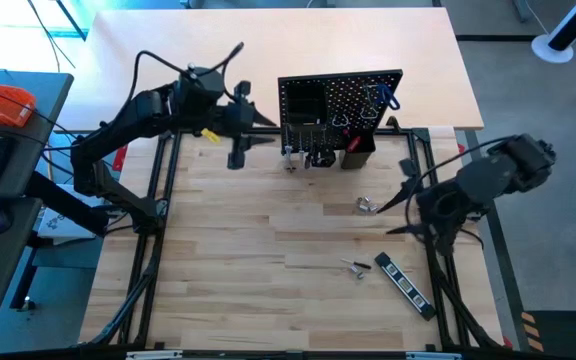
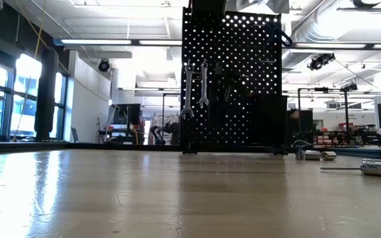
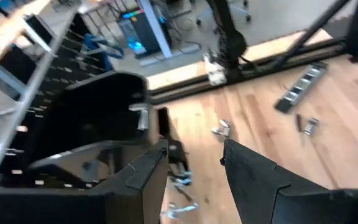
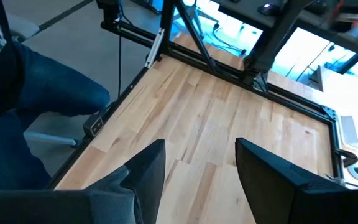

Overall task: Hang tools onto peg board
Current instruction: Put the silver socket into the top black bin on the peg board

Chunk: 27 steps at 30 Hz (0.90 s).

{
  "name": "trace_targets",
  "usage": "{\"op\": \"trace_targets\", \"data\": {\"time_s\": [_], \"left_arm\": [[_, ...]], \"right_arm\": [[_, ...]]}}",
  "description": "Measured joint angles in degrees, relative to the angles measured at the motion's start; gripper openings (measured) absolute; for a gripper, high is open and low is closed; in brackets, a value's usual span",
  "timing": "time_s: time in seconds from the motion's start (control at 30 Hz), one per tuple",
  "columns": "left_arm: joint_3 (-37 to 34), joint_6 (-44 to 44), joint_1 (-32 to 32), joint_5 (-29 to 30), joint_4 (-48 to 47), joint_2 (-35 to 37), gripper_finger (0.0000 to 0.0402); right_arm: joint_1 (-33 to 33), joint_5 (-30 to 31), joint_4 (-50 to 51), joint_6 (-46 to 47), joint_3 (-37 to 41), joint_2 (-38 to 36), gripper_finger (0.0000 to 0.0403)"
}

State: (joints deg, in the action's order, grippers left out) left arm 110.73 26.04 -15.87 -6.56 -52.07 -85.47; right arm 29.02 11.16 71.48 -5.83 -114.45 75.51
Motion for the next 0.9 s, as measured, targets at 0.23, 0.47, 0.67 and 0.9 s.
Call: {"op": "trace_targets", "data": {"time_s": [0.23,0.47,0.67,0.9], "left_arm": [[-2.85,-1.17,4.03,-0.16,-1.66,0.00,0.0150],[-7.32,-3.00,7.60,-0.37,-1.32,-0.02,0.0150],[-11.44,-5.16,9.74,-0.30,-0.52,-0.07,0.0150],[-13.51,-7.59,12.43,-0.03,2.56,0.02,0.0149]], "right_arm": [[0.00,-0.74,0.78,-0.09,0.00,-4.34,0.0188],[0.00,-4.99,0.63,-0.55,0.41,-7.78,0.0188],[0.00,-5.18,-5.96,-0.83,11.73,-15.84,0.0188],[0.02,-4.81,-21.03,1.81,34.91,-29.71,0.0188]]}}
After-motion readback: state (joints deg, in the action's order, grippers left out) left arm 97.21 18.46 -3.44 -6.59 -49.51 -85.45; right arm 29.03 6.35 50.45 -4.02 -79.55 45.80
